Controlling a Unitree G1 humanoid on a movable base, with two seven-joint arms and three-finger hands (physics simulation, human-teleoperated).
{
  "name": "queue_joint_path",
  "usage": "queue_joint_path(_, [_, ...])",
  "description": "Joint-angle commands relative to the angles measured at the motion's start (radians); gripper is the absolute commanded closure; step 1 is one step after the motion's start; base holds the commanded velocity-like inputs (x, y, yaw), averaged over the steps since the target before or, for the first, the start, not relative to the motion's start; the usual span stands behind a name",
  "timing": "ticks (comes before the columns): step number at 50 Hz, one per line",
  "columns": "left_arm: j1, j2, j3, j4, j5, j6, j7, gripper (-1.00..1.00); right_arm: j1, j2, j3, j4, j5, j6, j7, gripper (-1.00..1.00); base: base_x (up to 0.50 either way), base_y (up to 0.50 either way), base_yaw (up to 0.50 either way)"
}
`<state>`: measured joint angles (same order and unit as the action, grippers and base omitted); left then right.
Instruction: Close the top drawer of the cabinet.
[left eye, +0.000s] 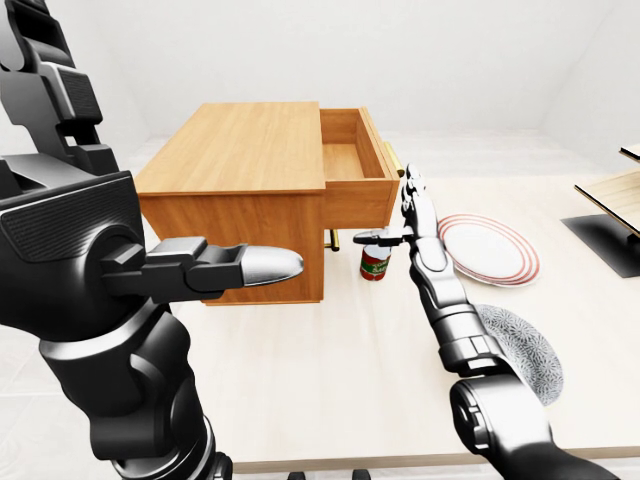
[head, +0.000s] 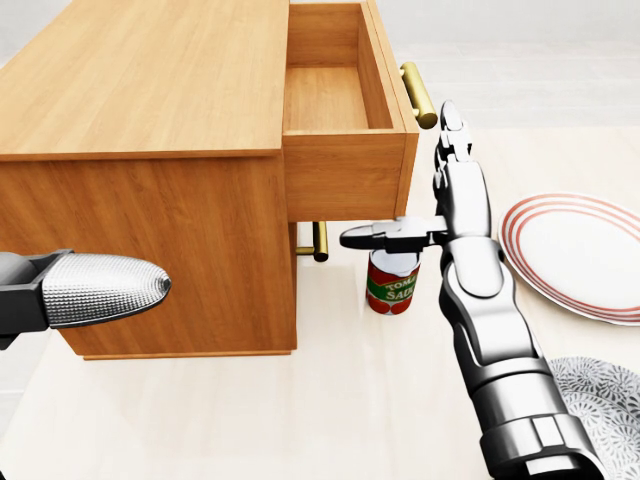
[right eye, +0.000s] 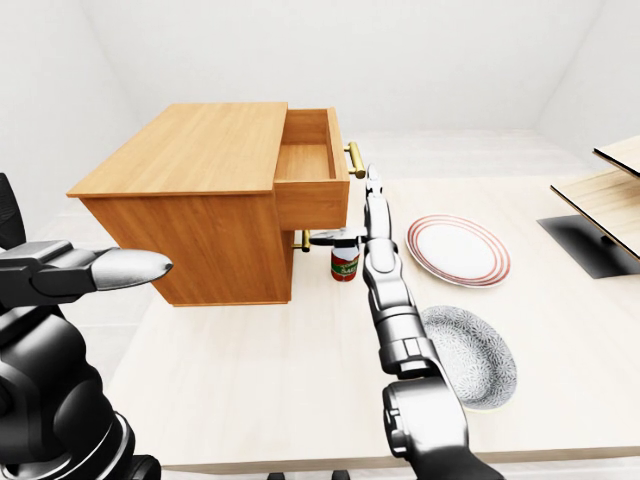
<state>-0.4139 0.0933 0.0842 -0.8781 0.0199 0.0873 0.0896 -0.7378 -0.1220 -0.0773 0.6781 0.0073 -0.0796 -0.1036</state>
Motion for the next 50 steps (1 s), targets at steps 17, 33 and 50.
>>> queue_joint_path(17, [-0.003,0.0,-0.002,-0.001,0.004,0.0,0.002,-1.0,0.18,0.184,0.114,-0.212,-0.035,0.11,0.054,-1.0,0.0,0.0,0.0])
queue_joint_path(33, [-0.003,-0.001,-0.004,-0.002,0.007,0.0,0.002,-1.0,0.194,0.215,0.137,-0.264,-0.048,0.147,0.066,-1.0,0.0,0.0,0.0])
queue_joint_path(50, [-0.003,-0.002,-0.002,-0.006,0.005,0.0,0.003,-1.0,0.181,0.237,0.156,-0.352,-0.064,0.167,0.076,-1.0,0.0,0.0,0.0])
